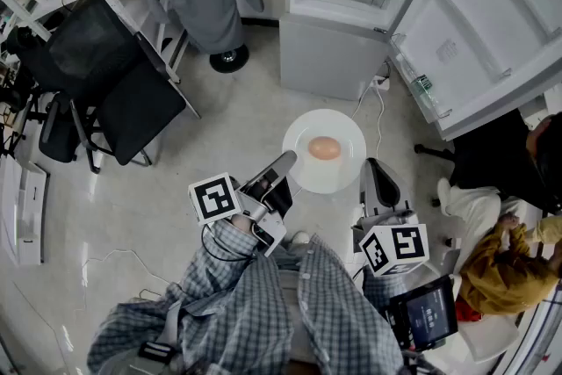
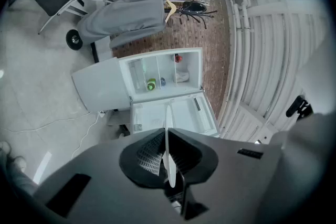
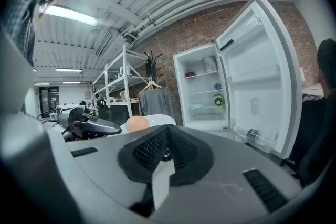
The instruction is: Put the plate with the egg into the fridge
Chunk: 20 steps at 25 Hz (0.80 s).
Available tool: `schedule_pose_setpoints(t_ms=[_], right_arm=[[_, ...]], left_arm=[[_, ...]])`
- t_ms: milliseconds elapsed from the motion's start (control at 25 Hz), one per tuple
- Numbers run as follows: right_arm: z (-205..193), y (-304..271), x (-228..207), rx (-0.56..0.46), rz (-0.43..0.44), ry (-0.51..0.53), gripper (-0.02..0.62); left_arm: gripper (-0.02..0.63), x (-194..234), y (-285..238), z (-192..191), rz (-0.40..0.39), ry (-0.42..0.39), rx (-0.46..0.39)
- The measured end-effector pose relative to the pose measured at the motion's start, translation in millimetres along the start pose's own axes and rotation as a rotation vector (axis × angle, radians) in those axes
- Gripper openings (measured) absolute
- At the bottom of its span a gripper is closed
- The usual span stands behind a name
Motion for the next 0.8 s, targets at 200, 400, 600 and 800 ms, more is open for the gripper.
schedule_pose_setpoints(t_ms=[200, 400, 600, 800], right_arm=[[1.2, 1.5, -0.5, -0.002, -0.002, -0.002, 0.006], [1.2, 3.3, -4.7, -0.013, -0.012, -0.036, 0.006], [-0.9, 8.4, -12.1, -0.021, -0.015, -0.063, 0.006], [-1.5, 16.4, -17.7, -0.027, -0.008, -0.068, 0.006]], left_arm=[[0.019, -1.9, -0.6, -0.9, -0.004, -0.004, 0.001], [0.019, -1.2, -1.1, -1.6, -0.005, 0.001, -0.001], [0.018, -1.2, -4.8, -5.2, -0.007, 0.002, -0.001], [0.018, -3.1, -9.3, -10.8, -0.007, -0.003, -0.006]])
Point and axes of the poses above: the fingertips, and each gripper's own axes: y backward along the fingers, x to its left, z out of its top, the point moved 2 cm from there along y, backward along the fingers, and after that the axes turned 15 degrees about x, right-handed, at the moved point
